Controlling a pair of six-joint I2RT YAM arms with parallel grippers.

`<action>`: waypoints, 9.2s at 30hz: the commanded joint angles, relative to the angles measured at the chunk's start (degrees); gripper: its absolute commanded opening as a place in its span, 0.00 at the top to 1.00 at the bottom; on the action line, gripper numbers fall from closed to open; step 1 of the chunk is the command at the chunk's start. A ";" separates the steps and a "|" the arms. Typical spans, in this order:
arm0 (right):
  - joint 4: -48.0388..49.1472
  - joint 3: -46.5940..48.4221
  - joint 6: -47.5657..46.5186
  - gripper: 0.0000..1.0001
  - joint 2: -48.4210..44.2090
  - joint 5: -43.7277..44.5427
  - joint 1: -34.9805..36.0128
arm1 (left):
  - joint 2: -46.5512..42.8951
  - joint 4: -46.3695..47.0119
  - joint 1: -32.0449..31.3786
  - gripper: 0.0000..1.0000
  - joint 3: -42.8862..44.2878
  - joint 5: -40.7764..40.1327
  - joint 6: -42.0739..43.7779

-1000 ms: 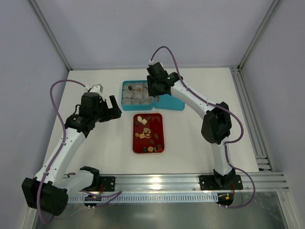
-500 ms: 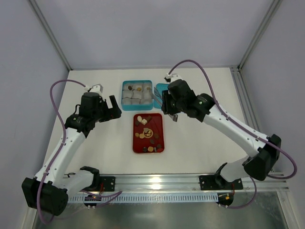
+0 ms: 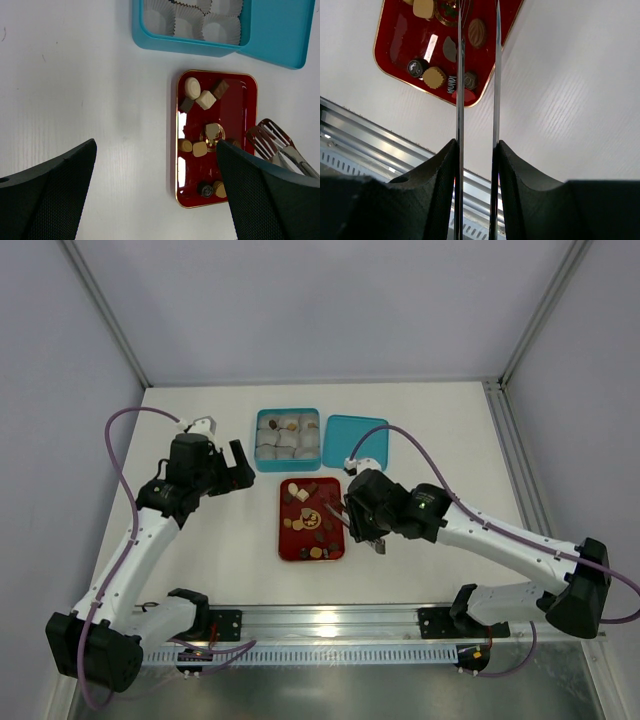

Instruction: Pack the chocolate

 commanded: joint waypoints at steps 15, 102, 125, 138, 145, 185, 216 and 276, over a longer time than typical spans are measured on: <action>-0.52 -1.35 4.43 0.61 2.93 0.68 5.56 | -0.16 0.60 0.35 0.00 -0.18 0.10 0.16; -4.04 1.64 5.66 0.62 7.07 3.06 8.02 | -0.60 0.42 0.44 0.00 -0.36 0.18 0.07; -4.83 2.96 4.26 0.65 7.95 3.05 8.02 | -0.77 0.42 0.44 0.00 -0.36 0.10 0.15; -5.71 7.18 2.33 0.69 7.24 5.17 5.65 | -1.04 0.42 0.44 0.00 -0.45 0.18 0.07; -4.92 8.58 1.88 0.69 6.98 5.61 4.68 | -1.12 0.42 0.44 0.00 -0.45 0.18 -0.02; 19.34 47.26 -7.43 0.69 46.18 -7.05 -10.79 | 0.02 0.33 0.44 0.00 -0.45 0.01 0.24; 18.28 45.24 -7.08 0.62 49.17 -6.79 -10.79 | 0.11 0.33 0.44 0.00 -0.36 0.18 0.15; 7.91 6.40 0.56 0.59 5.57 2.18 1.25 | -0.51 0.42 0.44 0.00 -0.18 0.18 0.24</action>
